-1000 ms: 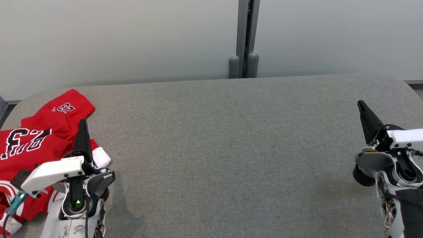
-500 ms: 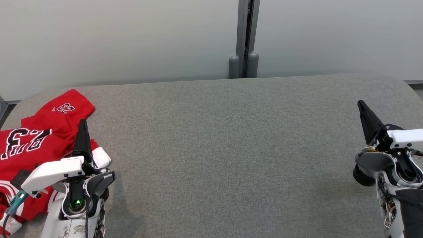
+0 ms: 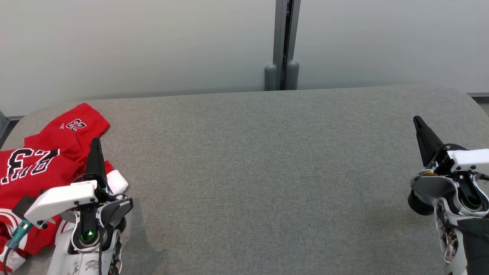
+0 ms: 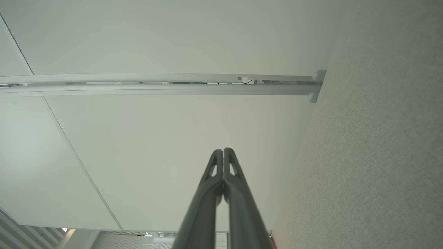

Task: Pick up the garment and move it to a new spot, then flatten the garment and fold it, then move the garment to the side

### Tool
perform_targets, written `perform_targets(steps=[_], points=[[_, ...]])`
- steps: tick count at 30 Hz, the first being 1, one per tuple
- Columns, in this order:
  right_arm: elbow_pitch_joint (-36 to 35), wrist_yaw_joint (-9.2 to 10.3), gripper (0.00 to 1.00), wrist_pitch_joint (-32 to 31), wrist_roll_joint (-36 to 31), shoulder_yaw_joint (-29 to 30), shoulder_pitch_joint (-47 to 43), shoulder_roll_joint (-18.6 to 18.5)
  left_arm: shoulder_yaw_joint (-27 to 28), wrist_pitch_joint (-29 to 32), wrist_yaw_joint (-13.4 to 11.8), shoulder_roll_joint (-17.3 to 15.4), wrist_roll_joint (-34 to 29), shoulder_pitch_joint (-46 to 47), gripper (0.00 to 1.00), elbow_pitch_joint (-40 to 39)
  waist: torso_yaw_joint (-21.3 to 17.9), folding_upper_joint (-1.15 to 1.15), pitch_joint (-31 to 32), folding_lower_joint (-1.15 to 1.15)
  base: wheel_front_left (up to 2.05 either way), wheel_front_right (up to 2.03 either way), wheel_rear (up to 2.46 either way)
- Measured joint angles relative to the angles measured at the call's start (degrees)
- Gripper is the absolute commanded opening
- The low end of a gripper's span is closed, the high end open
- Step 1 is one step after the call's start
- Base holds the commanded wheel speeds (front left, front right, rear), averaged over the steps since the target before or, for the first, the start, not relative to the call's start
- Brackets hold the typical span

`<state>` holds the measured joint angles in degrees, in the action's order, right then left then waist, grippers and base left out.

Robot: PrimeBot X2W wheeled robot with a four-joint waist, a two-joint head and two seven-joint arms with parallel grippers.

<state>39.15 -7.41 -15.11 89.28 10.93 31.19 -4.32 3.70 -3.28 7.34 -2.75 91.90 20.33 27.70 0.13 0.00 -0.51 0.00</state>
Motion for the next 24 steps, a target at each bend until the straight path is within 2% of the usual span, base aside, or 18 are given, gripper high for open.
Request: perform_targets(steps=[2, 3, 11, 20, 24], points=[[0.0, 0.0, 0.0, 0.0, 0.0, 0.0, 0.0, 0.0, 0.0, 0.0, 0.0, 0.0, 0.0, 0.0, 0.0, 0.0, 0.0, 0.0, 0.0, 0.0, 0.0, 0.0, 0.0], [0.2, 0.0, 1.0, 0.0, 0.0, -0.1, -0.2, 0.1, 0.0, 0.0, 0.0, 0.0, 0.0, -0.2, 1.0, 0.2, 0.0, 0.0, 0.0, 0.0, 0.0, 0.0, 0.0], [1.5, 0.18, 1.0, 0.6, 0.0, -0.7, -6.0, 1.6, -0.4, -0.3, -0.3, 0.9, 0.0, -4.9, 1.0, 2.4, 0.0, 0.0, 0.0, 0.0, 0.0, 0.0, 0.0], [-3.9, 0.18, 1.0, 4.3, -0.9, -3.4, -7.5, 1.6, -1.2, -1.6, -0.3, 0.8, -0.8, -5.0, 1.0, -0.5, 0.2, 0.0, -0.1, 0.0, 0.0, 0.0, 0.0], [-6.1, 0.18, 1.0, 5.8, -1.6, -4.3, -8.3, 1.6, -1.4, -2.2, -0.3, 0.4, -3.5, -5.4, 1.0, -1.9, 0.2, 0.0, -0.1, 0.0, 0.0, 0.0, 0.0]])
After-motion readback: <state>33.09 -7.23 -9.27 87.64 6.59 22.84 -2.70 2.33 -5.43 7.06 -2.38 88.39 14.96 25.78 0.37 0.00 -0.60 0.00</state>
